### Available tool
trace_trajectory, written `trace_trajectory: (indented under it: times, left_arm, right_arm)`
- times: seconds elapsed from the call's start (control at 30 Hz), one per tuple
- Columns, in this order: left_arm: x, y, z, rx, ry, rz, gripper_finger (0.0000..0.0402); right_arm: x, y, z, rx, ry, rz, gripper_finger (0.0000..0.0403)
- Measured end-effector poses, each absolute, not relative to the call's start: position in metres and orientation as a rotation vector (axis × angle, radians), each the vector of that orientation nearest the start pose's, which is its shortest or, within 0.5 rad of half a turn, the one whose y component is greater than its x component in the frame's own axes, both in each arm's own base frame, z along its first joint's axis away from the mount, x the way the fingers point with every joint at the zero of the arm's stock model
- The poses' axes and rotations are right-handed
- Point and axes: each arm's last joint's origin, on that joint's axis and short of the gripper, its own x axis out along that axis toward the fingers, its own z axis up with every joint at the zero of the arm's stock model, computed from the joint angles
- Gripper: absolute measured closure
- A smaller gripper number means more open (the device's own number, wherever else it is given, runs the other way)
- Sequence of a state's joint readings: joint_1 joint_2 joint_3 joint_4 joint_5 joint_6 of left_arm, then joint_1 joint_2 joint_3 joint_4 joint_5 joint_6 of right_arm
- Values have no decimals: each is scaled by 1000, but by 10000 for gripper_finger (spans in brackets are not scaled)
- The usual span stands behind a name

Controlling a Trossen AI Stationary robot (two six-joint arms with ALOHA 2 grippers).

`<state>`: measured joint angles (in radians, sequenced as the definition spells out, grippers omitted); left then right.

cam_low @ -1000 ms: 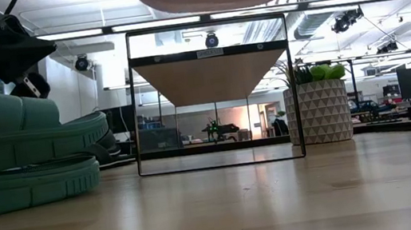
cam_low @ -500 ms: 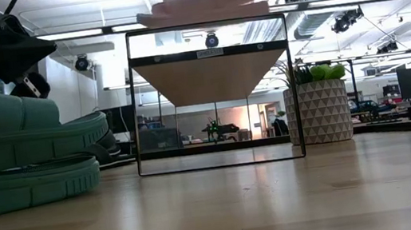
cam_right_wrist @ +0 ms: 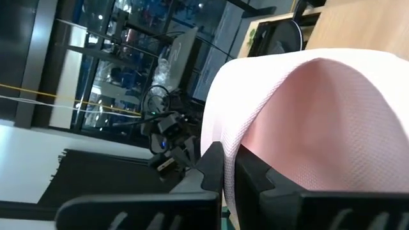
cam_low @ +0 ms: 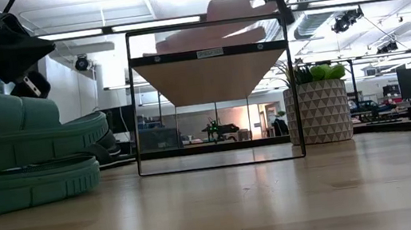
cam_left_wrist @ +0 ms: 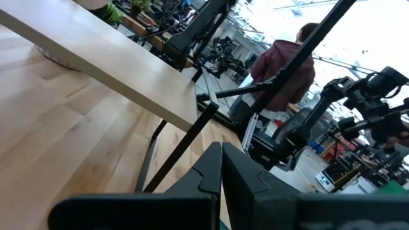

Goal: Pick and place slippers onto the shelf
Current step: Put the pink pair of slippers on the shelf

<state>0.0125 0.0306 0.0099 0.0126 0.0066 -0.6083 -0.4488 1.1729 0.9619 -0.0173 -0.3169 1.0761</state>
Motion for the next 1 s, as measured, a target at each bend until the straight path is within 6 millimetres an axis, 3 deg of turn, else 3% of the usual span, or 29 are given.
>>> trace_trajectory:
  times: [0.6,1.0]
  left_arm:
    - [99,1,166,-607,8,7,401]
    - [99,1,166,-602,7,7,401]
  right_arm:
    - [260,-116,314,1194,156,-245,403]
    - [248,-142,318,1173,49,-339,403]
